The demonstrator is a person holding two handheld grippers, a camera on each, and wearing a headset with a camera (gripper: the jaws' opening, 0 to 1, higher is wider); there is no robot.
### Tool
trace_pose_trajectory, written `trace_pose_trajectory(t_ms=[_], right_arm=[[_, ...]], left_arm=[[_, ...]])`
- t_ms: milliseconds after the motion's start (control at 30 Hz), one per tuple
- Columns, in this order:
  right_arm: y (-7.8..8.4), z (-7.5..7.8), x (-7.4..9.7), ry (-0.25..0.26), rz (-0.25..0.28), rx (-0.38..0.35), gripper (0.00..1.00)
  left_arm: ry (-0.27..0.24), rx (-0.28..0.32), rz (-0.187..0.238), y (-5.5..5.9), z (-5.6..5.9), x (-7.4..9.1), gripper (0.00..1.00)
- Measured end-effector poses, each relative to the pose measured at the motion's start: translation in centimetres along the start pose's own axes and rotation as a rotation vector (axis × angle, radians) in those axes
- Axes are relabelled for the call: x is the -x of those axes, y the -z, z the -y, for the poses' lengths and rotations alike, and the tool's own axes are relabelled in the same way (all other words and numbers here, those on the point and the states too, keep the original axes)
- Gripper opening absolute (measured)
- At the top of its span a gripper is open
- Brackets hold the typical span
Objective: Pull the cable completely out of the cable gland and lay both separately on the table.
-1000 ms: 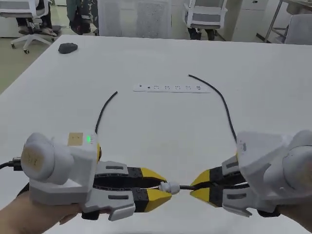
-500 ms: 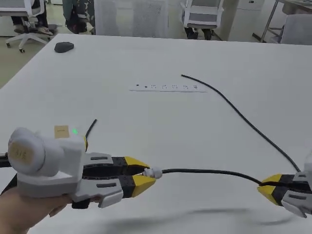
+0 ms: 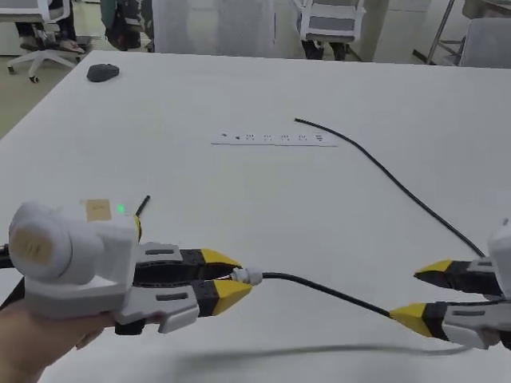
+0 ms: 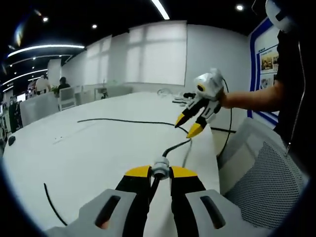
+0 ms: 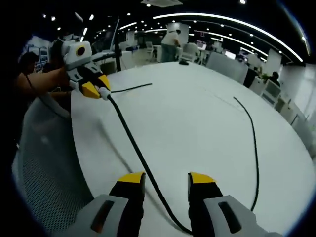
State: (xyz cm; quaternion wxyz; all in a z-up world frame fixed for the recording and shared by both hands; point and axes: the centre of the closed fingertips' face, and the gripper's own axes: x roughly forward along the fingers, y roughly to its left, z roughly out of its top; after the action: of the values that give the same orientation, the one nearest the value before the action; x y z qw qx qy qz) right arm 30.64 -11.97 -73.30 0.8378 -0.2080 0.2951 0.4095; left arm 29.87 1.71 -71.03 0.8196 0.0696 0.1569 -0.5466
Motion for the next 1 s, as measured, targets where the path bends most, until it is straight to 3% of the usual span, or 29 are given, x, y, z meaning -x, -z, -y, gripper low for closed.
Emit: trace_pose_trajectory(t_ms=[33,100,133,300,433,600,800,933,1000], right_arm=[[-1.3,-0.7,-0.2,-0.02,0.021,0.019,0.25],[-4.4,-2.5,-0.8,-0.072,0.076,0.048,0.27],[-5.6,-3.6,-1.3,-0.112,0.077,0.066,0.27],[-8.3,-6.1,-3.8,-0.19,0.067,0.206,0.19],[-9.0,-6.2,-5.0,-0.194,0.07,0.267,0.19],[-9.6,-6.8,-5.3,-0.224,0.074,0.301,0.04],[-9.4,-7.0,-5.5,-0.238,0.061,0.326,0.0],[-9.2,-7.0,-5.3,-0.23,0.066,0.307,0.0],[-8.4,-6.1,-5.2,-0.177,0.025,0.279,0.0]], left_arm=[[0.003,-0.006,-0.002,-0.2,0.0,0.0,0.14],[0.016,-0.023,-0.012,-0.8,-0.2,0.1,0.14],[0.018,-0.036,-0.019,-1.0,-0.4,0.1,0.14],[0.045,-0.099,-0.046,-2.3,-0.6,0.3,0.14],[0.053,-0.125,-0.058,-2.7,-0.6,0.2,0.14],[0.069,-0.16,-0.076,-2.5,-0.4,0.0,0.14],[0.078,-0.161,-0.08,-2.5,0.0,-0.2,0.14],[0.076,-0.169,-0.081,-2.5,0.2,-0.2,0.14],[0.054,-0.195,-0.099,-2.2,-0.1,-0.1,0.14]])
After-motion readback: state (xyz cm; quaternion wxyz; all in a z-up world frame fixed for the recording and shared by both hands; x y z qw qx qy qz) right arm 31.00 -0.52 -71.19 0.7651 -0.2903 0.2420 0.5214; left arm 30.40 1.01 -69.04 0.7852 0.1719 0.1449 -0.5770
